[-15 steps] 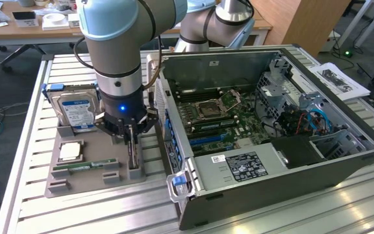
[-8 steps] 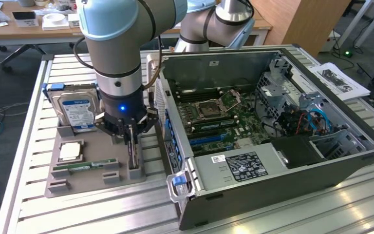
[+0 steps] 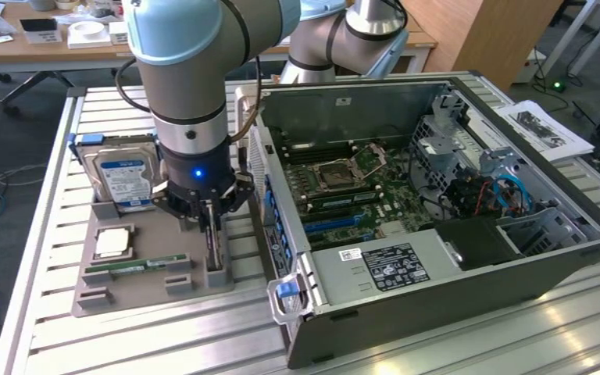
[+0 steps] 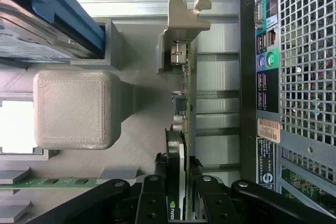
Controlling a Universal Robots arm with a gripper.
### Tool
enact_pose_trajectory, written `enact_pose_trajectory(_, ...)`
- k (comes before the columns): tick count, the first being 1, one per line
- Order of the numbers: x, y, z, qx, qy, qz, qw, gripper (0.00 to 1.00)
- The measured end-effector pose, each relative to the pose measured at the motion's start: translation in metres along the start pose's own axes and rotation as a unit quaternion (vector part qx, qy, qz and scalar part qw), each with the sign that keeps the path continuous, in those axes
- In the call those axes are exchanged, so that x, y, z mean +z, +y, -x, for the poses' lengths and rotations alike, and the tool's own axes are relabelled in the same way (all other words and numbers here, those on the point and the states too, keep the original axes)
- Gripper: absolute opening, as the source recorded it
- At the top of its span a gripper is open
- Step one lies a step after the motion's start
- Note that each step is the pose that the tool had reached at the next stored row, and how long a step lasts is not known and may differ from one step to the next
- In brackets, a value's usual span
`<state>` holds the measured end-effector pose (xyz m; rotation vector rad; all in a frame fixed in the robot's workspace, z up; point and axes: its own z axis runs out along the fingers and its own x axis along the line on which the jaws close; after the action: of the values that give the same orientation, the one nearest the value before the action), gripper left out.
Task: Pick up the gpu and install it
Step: 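Pick up the gpu and move the gpu toward the slot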
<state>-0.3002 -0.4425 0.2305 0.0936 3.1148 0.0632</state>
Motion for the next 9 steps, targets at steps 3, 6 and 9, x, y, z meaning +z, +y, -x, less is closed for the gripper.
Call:
enact_pose_trajectory(3,-0.0004,0.0001,0.000,0.000,-0.0003,0.0003,1.0000,0.27)
enact_pose_trajectory(6,-0.0050,0.0002,0.000,0.000,0.0000,0.0001,1.0000,0.27)
enact_pose_trajectory(9,-0.0109,0.0005,0.000,0.000,0.0000,0.0000,1.0000,0.27)
